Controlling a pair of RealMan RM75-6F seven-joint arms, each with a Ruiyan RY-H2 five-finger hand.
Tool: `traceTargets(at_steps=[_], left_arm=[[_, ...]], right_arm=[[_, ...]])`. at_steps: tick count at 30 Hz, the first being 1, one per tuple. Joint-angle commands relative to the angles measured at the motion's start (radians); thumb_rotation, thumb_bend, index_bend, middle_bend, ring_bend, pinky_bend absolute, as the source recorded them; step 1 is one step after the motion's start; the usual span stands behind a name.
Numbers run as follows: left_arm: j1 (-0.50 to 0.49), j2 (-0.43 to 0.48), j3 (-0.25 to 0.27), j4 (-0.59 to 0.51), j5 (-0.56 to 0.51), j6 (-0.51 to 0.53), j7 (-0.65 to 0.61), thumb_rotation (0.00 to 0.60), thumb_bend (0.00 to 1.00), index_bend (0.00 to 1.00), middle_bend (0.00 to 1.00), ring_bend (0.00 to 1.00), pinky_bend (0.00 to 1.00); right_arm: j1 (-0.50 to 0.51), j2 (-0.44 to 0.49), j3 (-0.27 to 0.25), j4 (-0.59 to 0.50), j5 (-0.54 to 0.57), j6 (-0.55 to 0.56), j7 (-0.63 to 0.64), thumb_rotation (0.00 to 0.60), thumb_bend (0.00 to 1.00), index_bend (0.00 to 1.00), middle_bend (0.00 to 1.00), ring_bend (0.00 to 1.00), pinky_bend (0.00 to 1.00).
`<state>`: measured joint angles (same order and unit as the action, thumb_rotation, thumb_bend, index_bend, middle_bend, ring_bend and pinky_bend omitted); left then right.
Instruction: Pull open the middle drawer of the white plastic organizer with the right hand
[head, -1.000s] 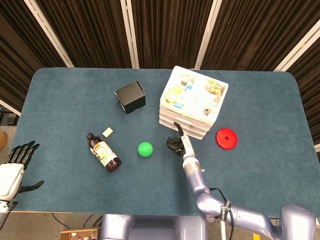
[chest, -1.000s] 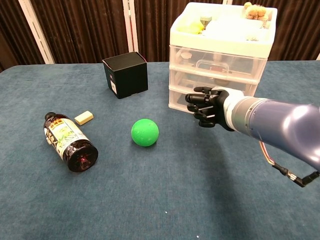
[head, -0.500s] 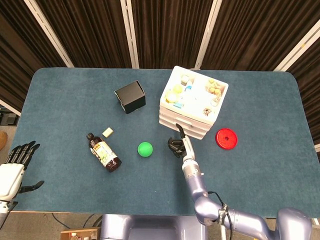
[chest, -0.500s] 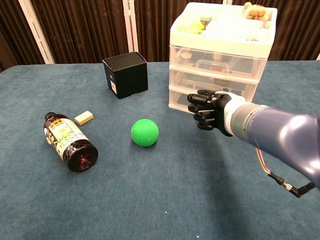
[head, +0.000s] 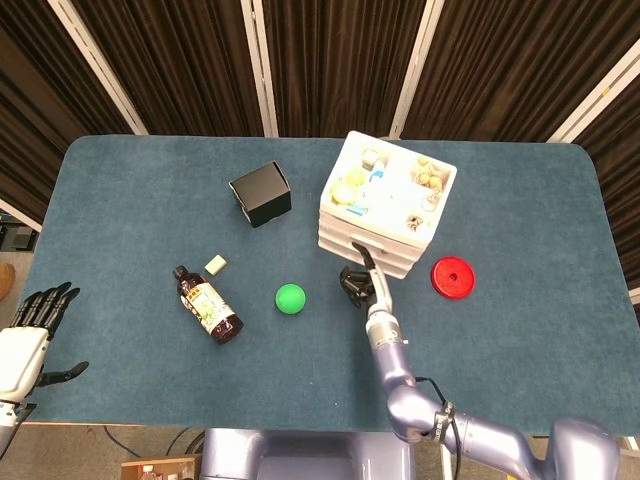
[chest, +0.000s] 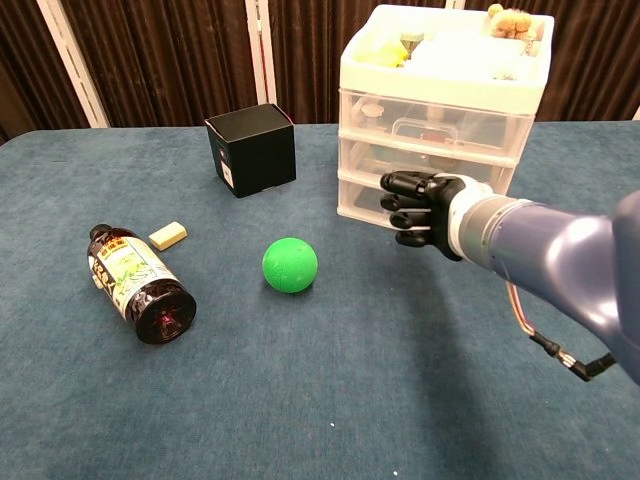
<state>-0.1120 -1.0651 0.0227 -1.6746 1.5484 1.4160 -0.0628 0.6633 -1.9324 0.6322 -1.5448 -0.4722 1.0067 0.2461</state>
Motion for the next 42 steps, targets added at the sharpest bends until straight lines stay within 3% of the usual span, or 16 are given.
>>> traceTargets(at_steps=[1,6,13,16,25,32,37,42], left_arm=[[0.0,0.0,0.0,0.0,-0.001,-0.001,-0.001,0.6,0.01,0.0,0.0,0.0,0.0],[-0.002,0.002,0.0,-0.002,-0.003,-0.005,-0.001,0.6,0.01,0.0,0.0,0.0,0.0],[-0.001,0.004,-0.001,-0.004,-0.008,-0.006,-0.006,0.6,0.01,0.0,0.0,0.0,0.0],[-0.001,0.005,-0.001,-0.005,-0.008,-0.007,-0.006,0.6,0.01,0.0,0.0,0.0,0.0],[0.0,0.005,0.001,-0.01,-0.01,-0.009,-0.001,0.6,0.01,0.0,0.0,0.0,0.0],[0.001,0.003,0.001,-0.009,-0.008,-0.006,0.006,0.6,0.01,0.0,0.0,0.0,0.0],[0.001,0.002,0.0,-0.007,-0.008,-0.004,0.006,0.6,0.01,0.0,0.0,0.0,0.0],[0.0,0.003,0.0,-0.009,-0.009,-0.006,0.007,0.6,0.01,0.0,0.0,0.0,0.0]], right_arm=[[0.003,-0.007,0.014,0.011,0.007,-0.016,0.018,0.6,0.69,0.0,0.85,0.87,0.95],[0.023,-0.026,0.037,0.045,0.024,-0.035,0.032,0.6,0.72,0.01,0.85,0.87,0.95],[0.039,-0.036,0.058,0.073,0.053,-0.055,0.042,0.6,0.73,0.18,0.85,0.87,0.95],[0.034,-0.033,0.052,0.064,0.057,-0.061,0.043,0.6,0.74,0.23,0.85,0.87,0.95],[-0.005,-0.012,-0.002,-0.01,0.038,-0.073,0.047,0.6,0.74,0.25,0.85,0.87,0.95],[-0.039,0.001,-0.052,-0.074,-0.006,-0.065,0.051,0.6,0.74,0.24,0.84,0.86,0.94],[-0.056,0.008,-0.089,-0.107,-0.066,-0.054,0.046,0.6,0.73,0.03,0.82,0.84,0.92],[-0.073,0.033,-0.147,-0.167,-0.104,-0.063,0.021,0.6,0.71,0.0,0.78,0.81,0.9]])
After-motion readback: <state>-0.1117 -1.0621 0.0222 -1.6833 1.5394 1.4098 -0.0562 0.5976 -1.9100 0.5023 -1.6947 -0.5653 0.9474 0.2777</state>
